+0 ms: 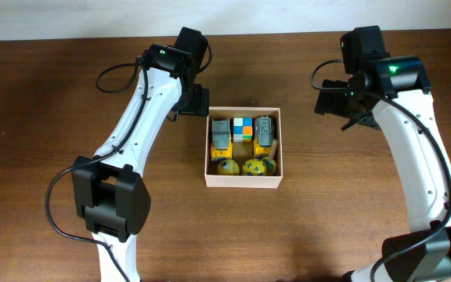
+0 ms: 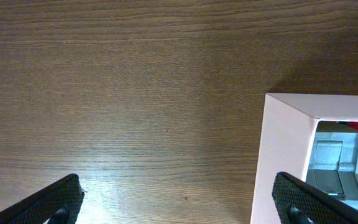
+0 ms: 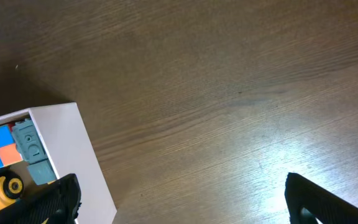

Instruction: Pack container

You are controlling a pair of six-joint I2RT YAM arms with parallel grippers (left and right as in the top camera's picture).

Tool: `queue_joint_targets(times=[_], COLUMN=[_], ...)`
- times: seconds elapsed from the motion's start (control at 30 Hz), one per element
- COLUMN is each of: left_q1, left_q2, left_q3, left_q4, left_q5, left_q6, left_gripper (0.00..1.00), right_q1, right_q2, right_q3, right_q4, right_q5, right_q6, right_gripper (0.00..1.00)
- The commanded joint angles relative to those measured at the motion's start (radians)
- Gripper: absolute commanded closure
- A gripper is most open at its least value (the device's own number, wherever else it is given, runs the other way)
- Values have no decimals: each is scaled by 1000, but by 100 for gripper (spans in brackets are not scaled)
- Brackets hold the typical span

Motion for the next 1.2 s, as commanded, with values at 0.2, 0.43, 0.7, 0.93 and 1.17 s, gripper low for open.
queue_joint_targets(times=[0.2,0.43,0.7,0.93,1.17], left_q1=[3,5,9,9,83], left_q2=[-16,-193,-462,-687,-945], left_q3=[19,18,-106,-435,-875], left_q4=[-18,154,495,841,1128], left_q5=[8,0,28,116,299], left_q6=[12,13,36,137,263], left_gripper=[1,1,1,1,1], right_q1=[-3,-3,-3,-3,-3], right_q2=[-19,-19,-19,-19,-19], right_q3=[8,8,8,8,8], right_q4=[0,0,0,0,0], right_q5=[19,19,19,19,19], right_q6=[1,1,1,1,1], right_gripper=[1,1,1,1,1])
